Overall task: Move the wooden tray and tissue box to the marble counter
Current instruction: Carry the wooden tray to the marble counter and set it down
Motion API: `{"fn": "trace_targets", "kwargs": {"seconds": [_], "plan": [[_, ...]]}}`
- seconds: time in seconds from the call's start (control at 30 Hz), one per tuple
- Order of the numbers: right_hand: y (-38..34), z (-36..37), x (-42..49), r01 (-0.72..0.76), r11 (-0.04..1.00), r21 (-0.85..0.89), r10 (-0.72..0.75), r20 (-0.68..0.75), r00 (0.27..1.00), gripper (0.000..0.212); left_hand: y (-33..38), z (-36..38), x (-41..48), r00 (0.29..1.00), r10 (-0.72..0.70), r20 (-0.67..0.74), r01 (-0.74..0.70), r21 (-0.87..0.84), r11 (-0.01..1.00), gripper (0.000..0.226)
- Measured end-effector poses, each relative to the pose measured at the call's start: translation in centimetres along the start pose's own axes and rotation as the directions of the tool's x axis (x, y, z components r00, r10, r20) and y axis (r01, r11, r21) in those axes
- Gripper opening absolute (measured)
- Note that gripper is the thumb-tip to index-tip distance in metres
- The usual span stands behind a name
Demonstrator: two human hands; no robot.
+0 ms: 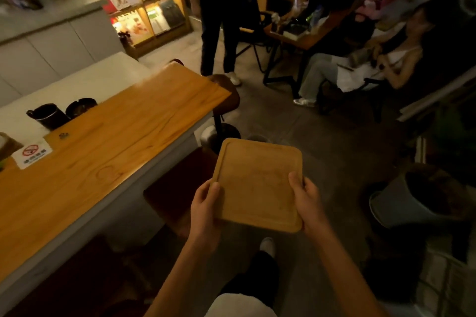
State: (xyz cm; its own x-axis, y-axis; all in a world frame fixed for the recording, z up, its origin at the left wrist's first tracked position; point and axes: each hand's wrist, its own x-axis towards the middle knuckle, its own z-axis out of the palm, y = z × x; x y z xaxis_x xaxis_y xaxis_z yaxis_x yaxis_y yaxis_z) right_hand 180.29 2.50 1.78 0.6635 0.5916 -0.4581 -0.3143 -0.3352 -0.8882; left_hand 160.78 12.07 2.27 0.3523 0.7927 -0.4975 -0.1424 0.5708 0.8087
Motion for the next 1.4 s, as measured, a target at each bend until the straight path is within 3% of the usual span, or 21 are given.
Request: {"fn": "trace_targets", "kwargs": {"seconds": [0.2, 0.3, 0.4, 0.53, 0.67, 0.8, 0.9, 1.03, 1.17, 1.3, 1.4], "plan": [[-8.6, 0.3, 16.6, 0.015, 0.998, 0.067, -0.017, 0.034, 0.999, 0.026, 1.9, 12.9, 12.5, 0.998, 0.041, -0.051, -0.054, -0.283, 0.957, 0.068], [-12.9, 0.5, 24.0, -0.001, 0.998, 0.066, -0.009, 0.153, 0.988, 0.016, 4.4, 19.2, 18.1, 0.99, 0.11, -0.093, -0.137, -0.37, 0.919, 0.063], [-16.2, -0.3, 31.3, -0.111, 0.99, 0.089, 0.08, 0.297, 0.951, 0.038, 7.1, 23.7, 22.9, 0.975, 0.102, -0.197, -0.172, -0.382, 0.908, 0.064], [-21.3, -1.0, 43.4, -0.239, 0.97, 0.036, 0.189, 0.504, 0.843, 0.062, 10.0, 27.2, 31.0, 0.932, 0.073, -0.355, -0.205, -0.352, 0.913, 0.064], [-27.3, 0.1, 55.8, -0.095, 0.973, -0.209, 0.204, 0.598, 0.775, 0.061, 11.2, 31.3, 38.2, 0.872, 0.096, -0.481, -0.271, -0.31, 0.911, 0.054], [-33.6, 2.2, 65.2, 0.093, 0.914, -0.395, 0.268, 0.761, 0.59, 0.053, 13.3, 35.7, 44.2, 0.81, 0.075, -0.582, -0.305, -0.308, 0.901, 0.057], [-36.9, 4.7, 71.0, 0.146, 0.865, -0.48, 0.353, 0.79, 0.501, 0.058, 15.8, 38.4, 48.2, 0.773, 0.082, -0.629, -0.334, -0.295, 0.895, 0.053], [-39.4, 9.4, 78.3, 0.255, 0.83, -0.496, 0.354, 0.822, 0.447, 0.081, 19.1, 40.8, 54.7, 0.705, 0.106, -0.701, -0.394, -0.264, 0.88, 0.045], [-41.2, 15.1, 83.7, 0.256, 0.871, -0.418, 0.292, 0.862, 0.415, 0.052, 21.5, 42.0, 62.2, 0.673, 0.093, -0.734, -0.431, -0.286, 0.856, 0.044], [-43.7, 22.4, 89.1, 0.309, 0.865, -0.395, 0.264, 0.882, 0.39, 0.047, 24.6, 41.7, 70.5, 0.608, 0.038, -0.793, -0.436, -0.293, 0.851, 0.062], [-46.1, 28.7, 92.8, 0.383, 0.837, -0.392, 0.266, 0.902, 0.341, 0.044, 27.9, 41.2, 75.6, 0.562, 0.027, -0.827, -0.502, -0.314, 0.806, 0.038]]}}
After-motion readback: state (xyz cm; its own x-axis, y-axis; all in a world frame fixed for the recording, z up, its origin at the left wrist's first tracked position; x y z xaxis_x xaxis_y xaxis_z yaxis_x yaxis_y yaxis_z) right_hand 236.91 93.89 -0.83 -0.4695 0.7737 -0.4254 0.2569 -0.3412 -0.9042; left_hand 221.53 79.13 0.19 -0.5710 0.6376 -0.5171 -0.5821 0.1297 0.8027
